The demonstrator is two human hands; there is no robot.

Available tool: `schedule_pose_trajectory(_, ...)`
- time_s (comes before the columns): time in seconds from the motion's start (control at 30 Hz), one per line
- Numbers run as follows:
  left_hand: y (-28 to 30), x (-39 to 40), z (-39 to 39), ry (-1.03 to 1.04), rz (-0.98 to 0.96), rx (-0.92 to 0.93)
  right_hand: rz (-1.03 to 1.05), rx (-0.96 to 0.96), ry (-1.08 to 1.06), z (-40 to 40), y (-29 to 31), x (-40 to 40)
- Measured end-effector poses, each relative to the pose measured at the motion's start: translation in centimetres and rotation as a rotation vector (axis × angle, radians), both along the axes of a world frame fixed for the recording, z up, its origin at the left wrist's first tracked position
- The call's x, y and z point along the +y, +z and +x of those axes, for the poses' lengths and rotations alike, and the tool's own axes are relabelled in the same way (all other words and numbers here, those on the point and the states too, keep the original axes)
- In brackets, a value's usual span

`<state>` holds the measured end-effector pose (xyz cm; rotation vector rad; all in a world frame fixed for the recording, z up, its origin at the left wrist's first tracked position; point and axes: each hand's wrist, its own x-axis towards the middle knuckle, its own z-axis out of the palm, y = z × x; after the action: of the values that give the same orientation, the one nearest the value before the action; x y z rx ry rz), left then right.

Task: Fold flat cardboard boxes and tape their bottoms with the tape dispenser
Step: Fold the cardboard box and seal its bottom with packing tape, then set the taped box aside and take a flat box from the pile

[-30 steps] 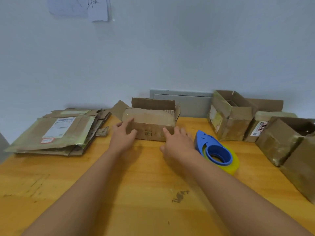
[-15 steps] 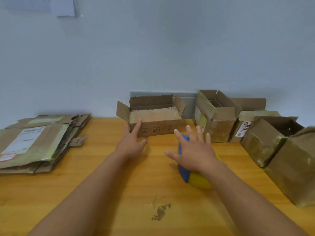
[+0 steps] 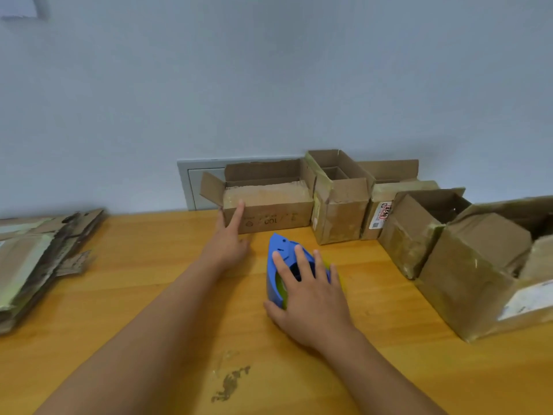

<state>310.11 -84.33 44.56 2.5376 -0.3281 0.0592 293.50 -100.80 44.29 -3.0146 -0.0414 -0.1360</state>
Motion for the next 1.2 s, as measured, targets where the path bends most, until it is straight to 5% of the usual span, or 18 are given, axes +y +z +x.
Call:
schedule_pose_trajectory(0.3,0.0,0.5,-0.9,-0.018,-0.029,-0.033,0.006,0.025,-0.009,-0.1,0.6,0.0)
schedule_pose_trajectory(0.57,1.1,9.2,-5.8,0.141,0.123,-0.172,-0.024,-0.118,0.129,-0.1,3.3,6.1)
schedule_pose_trajectory(0.9,1.2,26.7,-14.0,0.516,0.311,-0.172,-0.002,0.135,0.448,1.8,1.1,22.5)
schedule_pose_trajectory(1.2,0.4,33.7,-13.6,0.563,0.294,-0.094,0.065,0.204,0.44,3.2,-1.9,24.8)
